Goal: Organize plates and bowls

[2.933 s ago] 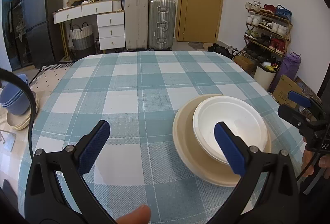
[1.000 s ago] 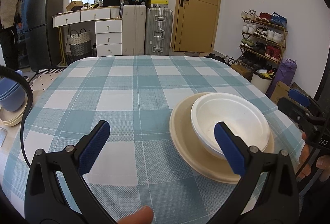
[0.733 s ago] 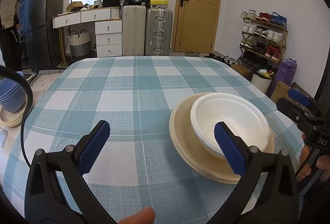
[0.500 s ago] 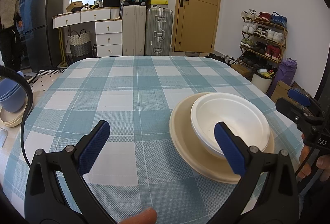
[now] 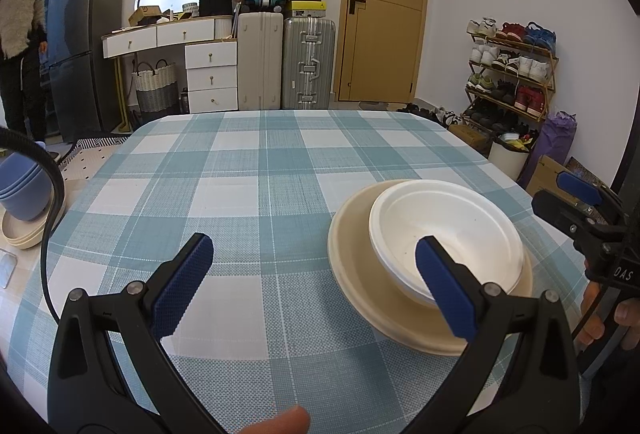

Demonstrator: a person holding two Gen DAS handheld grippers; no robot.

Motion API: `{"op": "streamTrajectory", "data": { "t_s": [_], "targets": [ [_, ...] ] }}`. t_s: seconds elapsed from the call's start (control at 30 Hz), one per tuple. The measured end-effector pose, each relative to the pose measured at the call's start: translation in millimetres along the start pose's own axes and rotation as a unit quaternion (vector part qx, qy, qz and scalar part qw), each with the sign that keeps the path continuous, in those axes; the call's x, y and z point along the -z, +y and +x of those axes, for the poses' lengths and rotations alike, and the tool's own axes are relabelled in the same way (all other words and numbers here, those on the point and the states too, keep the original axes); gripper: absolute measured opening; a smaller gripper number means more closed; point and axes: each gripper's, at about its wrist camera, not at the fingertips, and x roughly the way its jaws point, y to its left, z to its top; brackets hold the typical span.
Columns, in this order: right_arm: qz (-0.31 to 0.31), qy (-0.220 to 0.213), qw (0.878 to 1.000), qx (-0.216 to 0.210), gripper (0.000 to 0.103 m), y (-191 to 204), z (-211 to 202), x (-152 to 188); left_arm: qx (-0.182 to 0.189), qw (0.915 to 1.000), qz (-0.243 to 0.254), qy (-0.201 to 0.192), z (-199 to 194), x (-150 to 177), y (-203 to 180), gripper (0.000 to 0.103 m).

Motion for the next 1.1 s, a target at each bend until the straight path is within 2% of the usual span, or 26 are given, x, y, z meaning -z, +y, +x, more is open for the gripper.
{"op": "streamTrajectory", "data": {
  "t_s": [1.1],
  "targets": [
    [-0.001,0.001,1.000,0.000,0.103,0.1,1.3,-0.7,-0.001,1.0000,0.002,-0.001,-0.7,0.7,-2.3,0.101]
  ]
}}
